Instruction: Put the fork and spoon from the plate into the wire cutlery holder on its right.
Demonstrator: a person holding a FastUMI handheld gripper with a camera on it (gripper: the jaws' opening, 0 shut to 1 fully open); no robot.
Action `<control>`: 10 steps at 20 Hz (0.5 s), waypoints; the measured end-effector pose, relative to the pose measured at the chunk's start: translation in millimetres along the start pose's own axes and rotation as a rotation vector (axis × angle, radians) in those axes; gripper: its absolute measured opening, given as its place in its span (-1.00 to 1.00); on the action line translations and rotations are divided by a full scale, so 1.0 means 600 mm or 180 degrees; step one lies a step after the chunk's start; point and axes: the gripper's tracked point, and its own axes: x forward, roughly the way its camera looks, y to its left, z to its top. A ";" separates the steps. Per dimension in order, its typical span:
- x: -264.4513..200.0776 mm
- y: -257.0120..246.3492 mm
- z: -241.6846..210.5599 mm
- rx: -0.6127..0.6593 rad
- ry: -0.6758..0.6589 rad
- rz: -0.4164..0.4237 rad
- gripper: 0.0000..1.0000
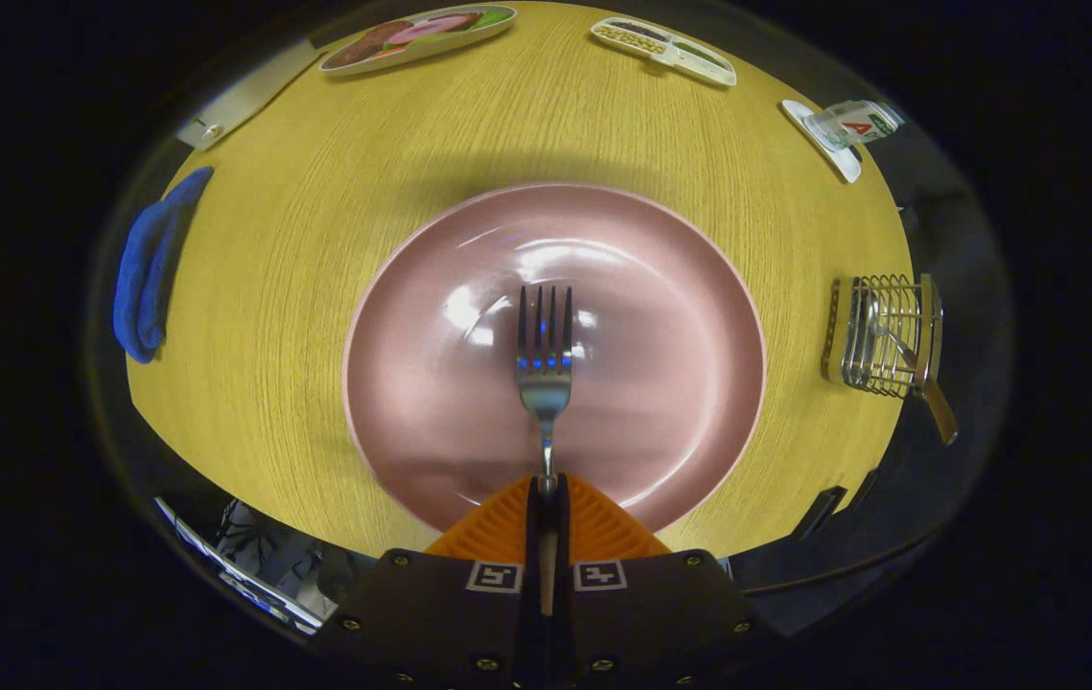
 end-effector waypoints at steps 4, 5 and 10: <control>-0.035 -0.031 0.003 0.0166 0.0070 -0.0177 -0.89; -0.045 -0.043 0.005 0.0193 0.0076 -0.0231 -0.89; -0.116 -0.111 0.021 0.0336 0.0085 -0.0533 -0.90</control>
